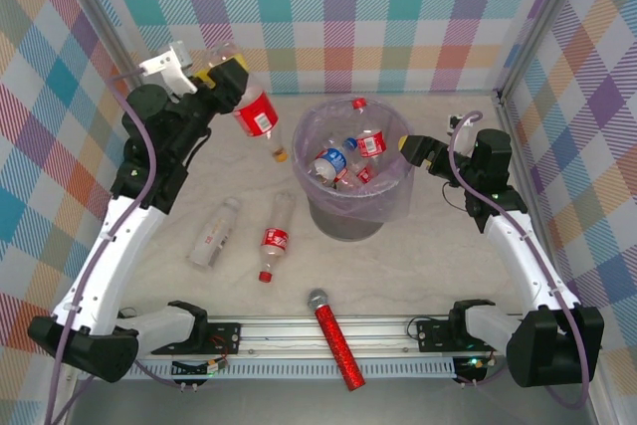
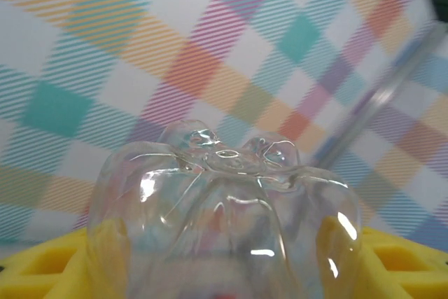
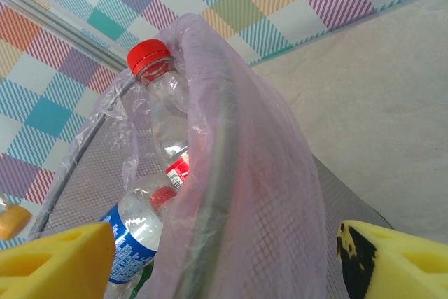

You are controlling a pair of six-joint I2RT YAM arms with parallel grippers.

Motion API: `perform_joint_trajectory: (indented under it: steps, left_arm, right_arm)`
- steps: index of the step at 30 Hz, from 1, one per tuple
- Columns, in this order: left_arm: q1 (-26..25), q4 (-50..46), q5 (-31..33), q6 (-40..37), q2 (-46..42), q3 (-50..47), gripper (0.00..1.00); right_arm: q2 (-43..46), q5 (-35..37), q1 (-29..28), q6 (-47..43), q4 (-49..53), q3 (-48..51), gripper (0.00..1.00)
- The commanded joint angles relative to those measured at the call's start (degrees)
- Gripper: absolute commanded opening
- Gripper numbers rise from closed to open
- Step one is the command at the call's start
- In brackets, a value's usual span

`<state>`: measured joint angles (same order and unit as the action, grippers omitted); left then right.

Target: Put the plastic bottles in the bin

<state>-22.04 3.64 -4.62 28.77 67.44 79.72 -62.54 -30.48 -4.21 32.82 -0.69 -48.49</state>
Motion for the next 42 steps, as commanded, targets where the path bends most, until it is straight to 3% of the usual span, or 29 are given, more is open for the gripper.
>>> perform_joint_trajectory:
  steps: [1, 9, 28, 36, 42]
  left_arm:
    - [-4.9, 13.2, -0.2, -0.2, 2.7, 1.0, 0.05]
    - [-13.4, 12.6, 0.0, -2.1, 11.5, 4.7, 0.03]
    - [-22.0, 10.9, 2.5, 2.5, 16.0, -8.6, 0.00]
    - [-25.8, 7.6, 7.2, -2.7, 16.9, -11.7, 0.00]
    - [-28.4, 10.5, 9.1, -6.8, 17.7, -16.5, 0.00]
  right_arm:
    - [0.0, -0.9, -0.3, 0.9, -2.2, -0.4, 0.83]
    - [-0.3, -0.9, -0.2, 0.6, -2.3, -0.4, 0.83]
    - [-1.3, -1.3, -0.3, 0.6, -3.2, 0.1, 0.83]
    - [-2.0, -1.7, -0.3, 0.9, -3.7, 0.2, 0.83]
    - [-2.4, -2.1, -0.3, 1.2, -4.4, 0.3, 0.83]
